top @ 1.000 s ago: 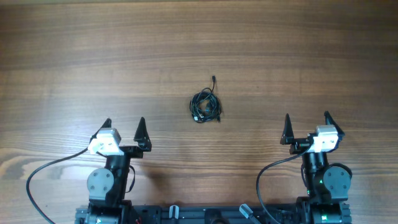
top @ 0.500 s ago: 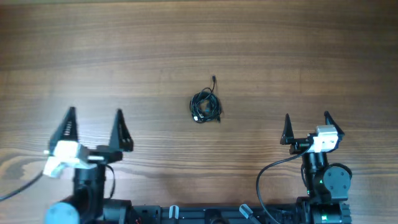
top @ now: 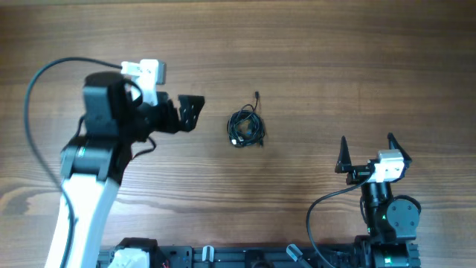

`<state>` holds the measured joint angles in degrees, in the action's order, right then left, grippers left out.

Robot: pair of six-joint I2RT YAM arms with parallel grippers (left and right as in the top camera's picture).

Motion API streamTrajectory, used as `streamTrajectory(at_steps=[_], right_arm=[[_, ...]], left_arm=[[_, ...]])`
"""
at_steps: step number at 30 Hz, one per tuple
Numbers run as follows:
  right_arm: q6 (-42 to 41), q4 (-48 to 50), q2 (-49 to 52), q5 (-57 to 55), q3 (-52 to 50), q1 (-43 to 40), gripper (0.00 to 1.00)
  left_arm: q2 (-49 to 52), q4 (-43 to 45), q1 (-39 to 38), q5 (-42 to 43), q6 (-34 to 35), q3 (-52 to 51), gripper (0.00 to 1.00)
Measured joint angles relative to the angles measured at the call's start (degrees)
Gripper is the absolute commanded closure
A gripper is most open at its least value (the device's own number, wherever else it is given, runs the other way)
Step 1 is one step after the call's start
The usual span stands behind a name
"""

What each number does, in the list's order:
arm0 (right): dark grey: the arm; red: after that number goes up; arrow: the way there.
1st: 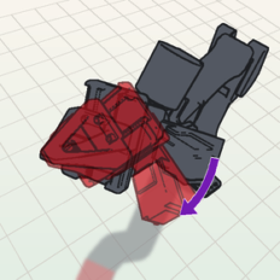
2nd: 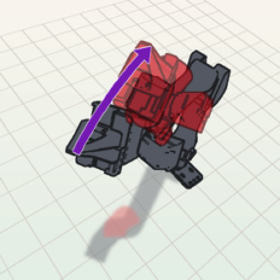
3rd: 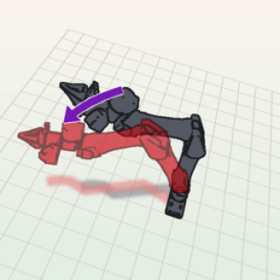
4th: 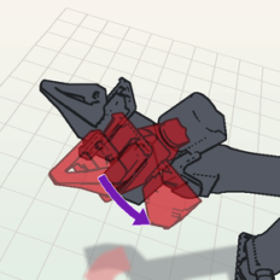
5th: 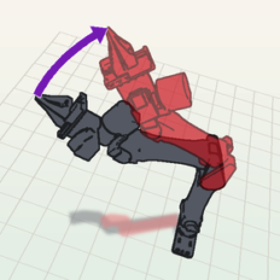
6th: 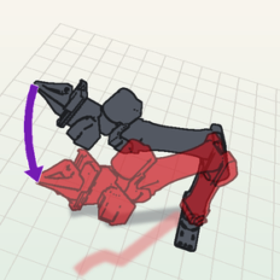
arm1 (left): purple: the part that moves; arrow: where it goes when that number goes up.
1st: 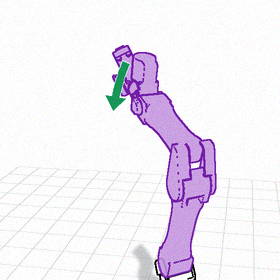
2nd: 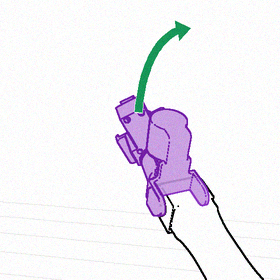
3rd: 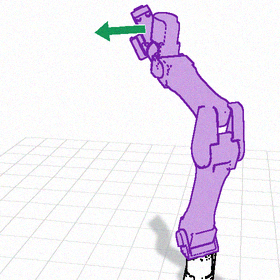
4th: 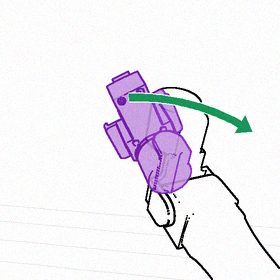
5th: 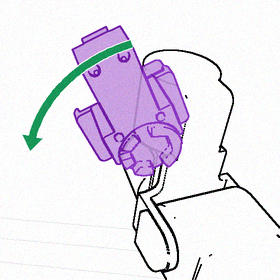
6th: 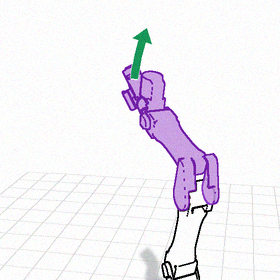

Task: Untangle cables

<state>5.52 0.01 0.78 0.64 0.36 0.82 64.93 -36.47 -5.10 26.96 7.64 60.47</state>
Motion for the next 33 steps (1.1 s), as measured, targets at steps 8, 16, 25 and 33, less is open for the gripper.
streamTrajectory(at_steps=[8,16,25,33], right_arm=[[-0.02,0.00,0.00,0.00,0.00,0.00,0.00],[-0.02,-0.02,0.00,0.00,0.00,0.00,0.00],[0.00,-0.02,0.00,0.02,-0.02,0.00,0.00],[-0.02,-0.02,0.00,0.00,0.00,0.00,0.00]], left_arm=[[17.62,-2.80,0.00,6.25,31.80,0.02,0.00],[22.51,-4.68,-1.60,5.20,36.87,0.02,0.03],[22.82,2.93,-19.06,-19.34,38.75,0.02,0.12],[33.33,9.44,-26.51,-25.38,42.60,0.02,0.42]])
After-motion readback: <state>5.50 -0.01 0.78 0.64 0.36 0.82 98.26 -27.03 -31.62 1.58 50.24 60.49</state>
